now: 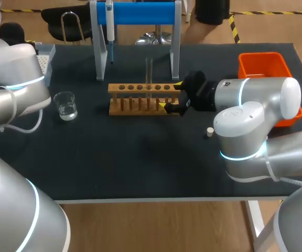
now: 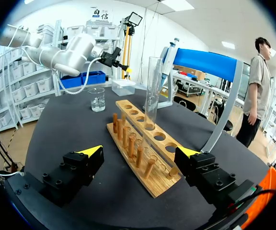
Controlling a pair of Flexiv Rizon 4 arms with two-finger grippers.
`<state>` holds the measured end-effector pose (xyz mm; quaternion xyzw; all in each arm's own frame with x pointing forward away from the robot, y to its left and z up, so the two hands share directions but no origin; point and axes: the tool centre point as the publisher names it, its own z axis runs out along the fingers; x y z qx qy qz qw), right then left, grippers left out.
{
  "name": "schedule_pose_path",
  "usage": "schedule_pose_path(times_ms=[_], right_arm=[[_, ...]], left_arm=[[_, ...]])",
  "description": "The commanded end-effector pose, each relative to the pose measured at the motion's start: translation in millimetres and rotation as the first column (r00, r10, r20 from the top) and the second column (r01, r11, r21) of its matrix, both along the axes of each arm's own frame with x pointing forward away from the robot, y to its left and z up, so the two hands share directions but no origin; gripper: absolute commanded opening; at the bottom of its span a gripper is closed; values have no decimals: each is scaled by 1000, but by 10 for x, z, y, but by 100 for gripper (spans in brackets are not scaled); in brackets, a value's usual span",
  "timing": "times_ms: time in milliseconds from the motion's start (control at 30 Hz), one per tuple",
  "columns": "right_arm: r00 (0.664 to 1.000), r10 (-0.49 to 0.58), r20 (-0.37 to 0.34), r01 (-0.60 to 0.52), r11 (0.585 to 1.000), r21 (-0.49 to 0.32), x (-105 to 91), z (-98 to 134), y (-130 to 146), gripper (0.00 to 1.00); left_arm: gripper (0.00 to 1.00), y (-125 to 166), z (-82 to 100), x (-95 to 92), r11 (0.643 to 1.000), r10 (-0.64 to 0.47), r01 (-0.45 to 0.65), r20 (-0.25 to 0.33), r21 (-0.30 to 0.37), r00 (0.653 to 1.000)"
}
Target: Invert the test tube, pick up the pipette, mount the tip to pipette, aspirate from beaker and dispense into the tube, eject the tip, return the pipette, and cap with the stopper.
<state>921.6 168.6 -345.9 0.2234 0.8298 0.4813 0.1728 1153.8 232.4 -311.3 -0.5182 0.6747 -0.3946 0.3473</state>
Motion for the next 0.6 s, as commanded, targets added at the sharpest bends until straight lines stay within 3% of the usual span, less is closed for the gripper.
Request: schedule_pose_path(times_ms=[33, 300, 400, 600], right_arm=[[1000, -1, -2, 1, 1000, -2, -3, 3, 2, 100], [1000, -1, -2, 1, 1000, -2, -3, 3, 2, 100], [1000, -1, -2, 1, 1000, -2, -3, 3, 2, 100], [1000, -1, -2, 1, 1000, -2, -3, 3, 2, 100]], left_arm=[[0, -31, 73, -50, 1000, 4, -4, 9, 6, 1000], [0, -127, 320, -131, 998, -50, 49, 28, 32, 998], [0, -262, 475, -220, 984, -173, 173, -6, 43, 985], [0, -262, 475, -220, 984, -173, 173, -6, 43, 985]])
